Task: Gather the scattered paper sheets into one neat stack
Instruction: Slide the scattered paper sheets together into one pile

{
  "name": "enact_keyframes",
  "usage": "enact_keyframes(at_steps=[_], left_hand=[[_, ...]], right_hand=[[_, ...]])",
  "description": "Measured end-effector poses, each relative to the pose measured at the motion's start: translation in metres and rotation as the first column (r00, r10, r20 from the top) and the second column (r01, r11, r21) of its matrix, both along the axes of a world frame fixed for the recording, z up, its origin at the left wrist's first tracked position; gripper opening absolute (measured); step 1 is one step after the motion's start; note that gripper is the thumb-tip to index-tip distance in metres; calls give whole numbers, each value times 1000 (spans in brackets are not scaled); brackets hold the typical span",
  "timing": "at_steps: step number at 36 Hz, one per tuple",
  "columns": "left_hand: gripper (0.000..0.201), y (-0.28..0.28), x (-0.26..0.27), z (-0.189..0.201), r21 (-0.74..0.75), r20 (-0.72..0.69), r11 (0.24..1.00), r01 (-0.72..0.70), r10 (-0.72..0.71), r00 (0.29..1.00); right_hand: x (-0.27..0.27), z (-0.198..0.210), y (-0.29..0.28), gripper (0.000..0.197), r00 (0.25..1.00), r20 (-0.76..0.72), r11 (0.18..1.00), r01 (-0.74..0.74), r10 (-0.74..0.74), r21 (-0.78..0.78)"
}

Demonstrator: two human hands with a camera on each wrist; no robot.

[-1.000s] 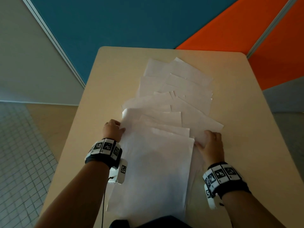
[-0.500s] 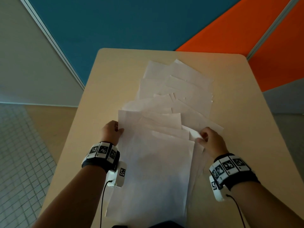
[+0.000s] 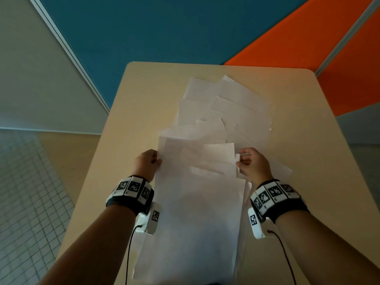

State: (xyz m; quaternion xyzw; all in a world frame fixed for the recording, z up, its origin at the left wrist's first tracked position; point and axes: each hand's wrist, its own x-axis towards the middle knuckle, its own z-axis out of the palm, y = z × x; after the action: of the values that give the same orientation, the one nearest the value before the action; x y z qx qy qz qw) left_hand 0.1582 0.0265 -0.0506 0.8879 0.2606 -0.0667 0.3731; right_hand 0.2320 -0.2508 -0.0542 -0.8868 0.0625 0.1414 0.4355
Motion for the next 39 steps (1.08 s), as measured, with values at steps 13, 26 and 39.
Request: enact_keyframes(at_steps=[13, 26, 39], left_hand=[[40, -12, -1, 6, -28, 10, 1000, -10, 10, 1000], [33, -8, -2, -1, -23, -74, 999, -27, 25, 997], [19, -7, -7, -5, -7, 17, 987, -159, 159, 987]], right_hand=[[1, -3, 13, 29, 1000, 4, 993, -12, 12, -121], [1, 0, -5, 34, 993, 121, 967, 31, 0, -253], [5, -4, -83, 43, 980, -24, 858, 159, -195, -488]])
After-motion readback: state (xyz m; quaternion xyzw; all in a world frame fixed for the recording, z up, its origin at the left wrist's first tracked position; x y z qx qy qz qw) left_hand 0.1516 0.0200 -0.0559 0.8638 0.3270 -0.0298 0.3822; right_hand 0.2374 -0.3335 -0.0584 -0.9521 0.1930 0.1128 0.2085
